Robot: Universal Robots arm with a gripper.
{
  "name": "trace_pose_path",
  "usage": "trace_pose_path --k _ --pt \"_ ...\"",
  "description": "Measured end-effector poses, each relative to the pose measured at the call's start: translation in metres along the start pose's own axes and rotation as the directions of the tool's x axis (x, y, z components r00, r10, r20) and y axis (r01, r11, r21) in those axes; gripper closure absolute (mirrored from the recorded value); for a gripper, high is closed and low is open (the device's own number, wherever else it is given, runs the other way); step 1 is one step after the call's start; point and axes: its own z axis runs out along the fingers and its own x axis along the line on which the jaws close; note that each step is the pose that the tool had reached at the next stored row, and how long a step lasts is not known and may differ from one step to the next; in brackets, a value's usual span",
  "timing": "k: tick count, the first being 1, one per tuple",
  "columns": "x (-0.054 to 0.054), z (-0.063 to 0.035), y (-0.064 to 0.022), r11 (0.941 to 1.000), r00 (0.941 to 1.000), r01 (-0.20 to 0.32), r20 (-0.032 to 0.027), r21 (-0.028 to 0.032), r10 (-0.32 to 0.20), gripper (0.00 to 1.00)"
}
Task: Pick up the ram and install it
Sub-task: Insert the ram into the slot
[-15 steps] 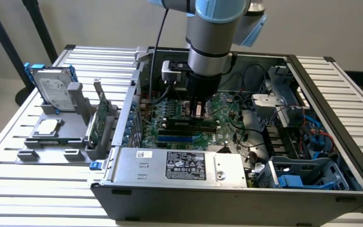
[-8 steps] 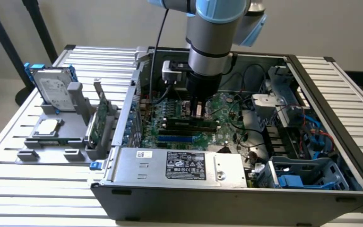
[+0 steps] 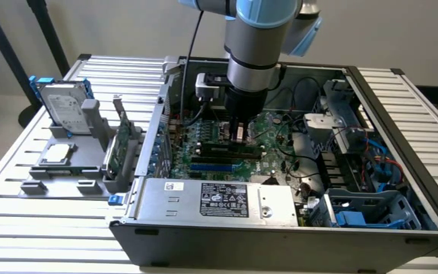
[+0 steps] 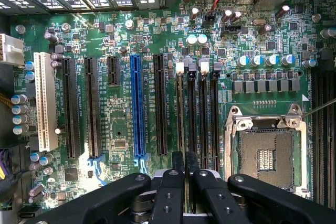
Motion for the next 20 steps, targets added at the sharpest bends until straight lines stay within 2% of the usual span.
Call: trace_pose_path --k 3,11,16,18,20 --pt "0.0 -0.0013 0.0001 1.0 1.0 0.0 0.0003 0.0003 0.0 0.86" --pt "0.0 -0.0122 0.0013 1.0 1.0 0.0 0.0002 -0.0001 0.0 0.86" --pt "0.0 -0.0128 0.0027 1.0 1.0 0.0 0.0005 0.001 0.0 0.86" --pt "0.0 -0.0128 0.0036 1.0 1.0 0.001 0.0005 0.0049 -0.001 0.86" --pt "0.0 -0.0127 0.0049 0.9999 1.0 0.002 0.0011 0.0151 -0.002 0.86"
